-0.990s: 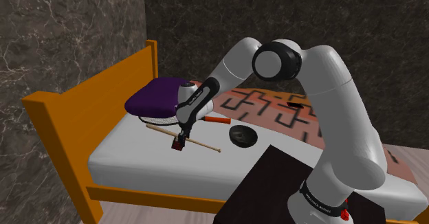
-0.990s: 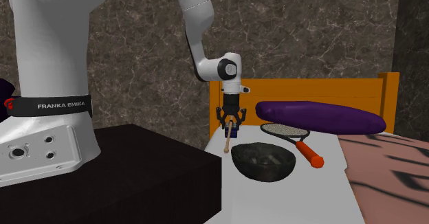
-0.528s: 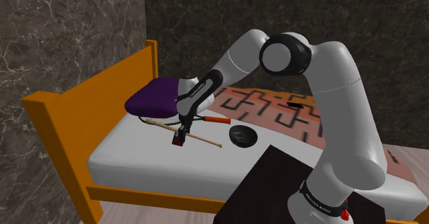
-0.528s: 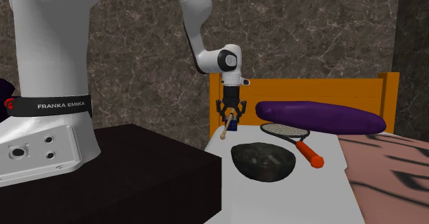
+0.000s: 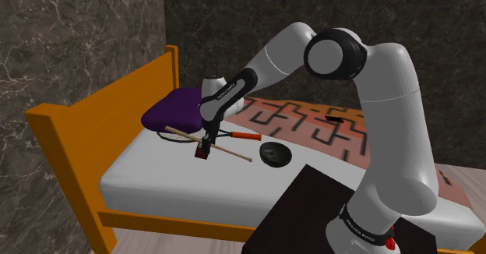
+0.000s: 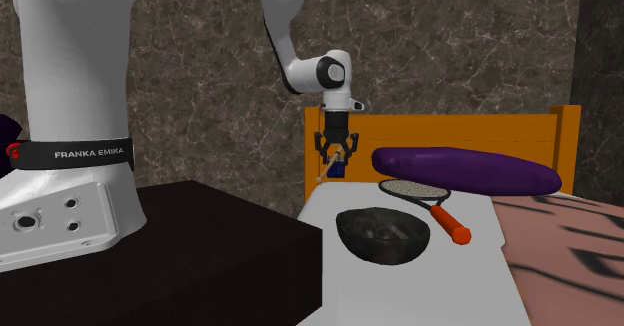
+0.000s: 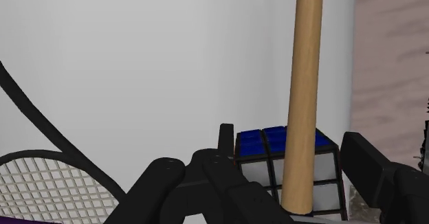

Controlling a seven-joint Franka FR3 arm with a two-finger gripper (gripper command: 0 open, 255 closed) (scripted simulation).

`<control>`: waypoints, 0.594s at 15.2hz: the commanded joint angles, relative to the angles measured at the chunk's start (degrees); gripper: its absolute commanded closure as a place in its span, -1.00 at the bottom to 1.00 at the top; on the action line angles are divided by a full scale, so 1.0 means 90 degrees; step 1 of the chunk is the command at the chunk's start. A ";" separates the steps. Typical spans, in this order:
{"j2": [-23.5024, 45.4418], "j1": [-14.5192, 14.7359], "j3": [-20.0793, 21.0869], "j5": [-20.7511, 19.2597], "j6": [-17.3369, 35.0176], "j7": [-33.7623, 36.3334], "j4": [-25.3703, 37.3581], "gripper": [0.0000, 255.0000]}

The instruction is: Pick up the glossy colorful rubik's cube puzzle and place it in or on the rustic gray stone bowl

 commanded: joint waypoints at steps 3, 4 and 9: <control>-0.0271 -0.0005 -0.0003 -0.0002 -0.0230 -0.0004 -0.0041 1.00; -0.0334 -0.0005 -0.0004 -0.0003 -0.0291 -0.0004 -0.0044 1.00; -0.0638 -0.0004 -0.0005 -0.0006 -0.0606 0.0000 -0.0032 1.00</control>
